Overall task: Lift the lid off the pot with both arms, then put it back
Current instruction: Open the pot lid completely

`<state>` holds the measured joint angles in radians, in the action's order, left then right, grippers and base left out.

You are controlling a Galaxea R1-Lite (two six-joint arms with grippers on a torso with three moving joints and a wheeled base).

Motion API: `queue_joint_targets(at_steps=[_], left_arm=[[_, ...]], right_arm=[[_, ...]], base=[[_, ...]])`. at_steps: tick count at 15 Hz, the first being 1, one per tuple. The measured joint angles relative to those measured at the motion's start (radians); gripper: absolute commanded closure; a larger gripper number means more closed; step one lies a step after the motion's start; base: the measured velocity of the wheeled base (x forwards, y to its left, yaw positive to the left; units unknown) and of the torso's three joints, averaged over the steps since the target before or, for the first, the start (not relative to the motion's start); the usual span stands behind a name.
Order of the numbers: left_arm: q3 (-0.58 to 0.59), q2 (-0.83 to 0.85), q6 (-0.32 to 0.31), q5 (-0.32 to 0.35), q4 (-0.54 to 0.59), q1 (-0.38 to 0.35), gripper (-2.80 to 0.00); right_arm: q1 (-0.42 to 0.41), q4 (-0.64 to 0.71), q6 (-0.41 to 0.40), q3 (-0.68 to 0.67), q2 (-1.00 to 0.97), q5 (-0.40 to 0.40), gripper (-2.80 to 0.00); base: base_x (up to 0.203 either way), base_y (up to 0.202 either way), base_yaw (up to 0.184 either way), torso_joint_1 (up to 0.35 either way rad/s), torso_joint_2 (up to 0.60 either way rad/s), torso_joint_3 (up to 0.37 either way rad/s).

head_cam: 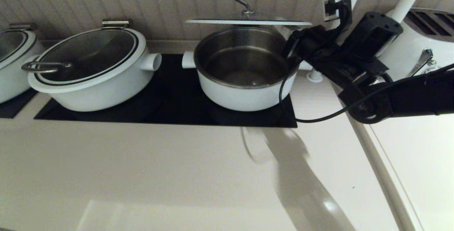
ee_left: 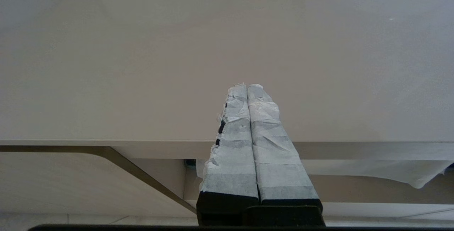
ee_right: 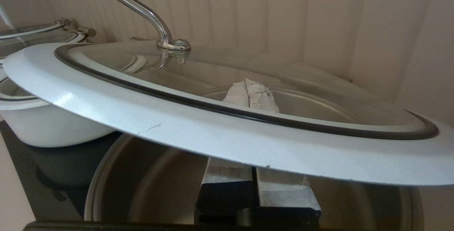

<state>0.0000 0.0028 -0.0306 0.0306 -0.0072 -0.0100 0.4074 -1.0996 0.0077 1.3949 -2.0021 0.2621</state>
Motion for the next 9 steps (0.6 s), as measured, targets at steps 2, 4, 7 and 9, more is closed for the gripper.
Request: queue_joint_targets(at_steps=[2,4,7,9], left_arm=[[0.0,0.0,0.0,0.0,0.0,0.0,0.0],[0.0,0.0,0.0,0.0,0.0,0.0,0.0],[0.0,0.0,0.0,0.0,0.0,0.0,0.0],[0.0,0.0,0.0,0.0,0.0,0.0,0.0]], right_arm=[[0.0,0.0,0.0,0.006,0.002,0.0,0.0],[0.0,0.001,0.0,0.008,0.006,0.001,0.0],[0.0,0.001,0.0,0.011,0.014,0.001,0.0],[0.0,0.002,0.0,0.012,0.017,0.0,0.0]], base=[[0.0,0.0,0.0,0.0,0.0,0.0],[0.0,0.0,0.0,0.0,0.0,0.0],[0.0,0.0,0.0,0.0,0.0,0.0],[0.0,0.0,0.0,0.0,0.0,0.0]])
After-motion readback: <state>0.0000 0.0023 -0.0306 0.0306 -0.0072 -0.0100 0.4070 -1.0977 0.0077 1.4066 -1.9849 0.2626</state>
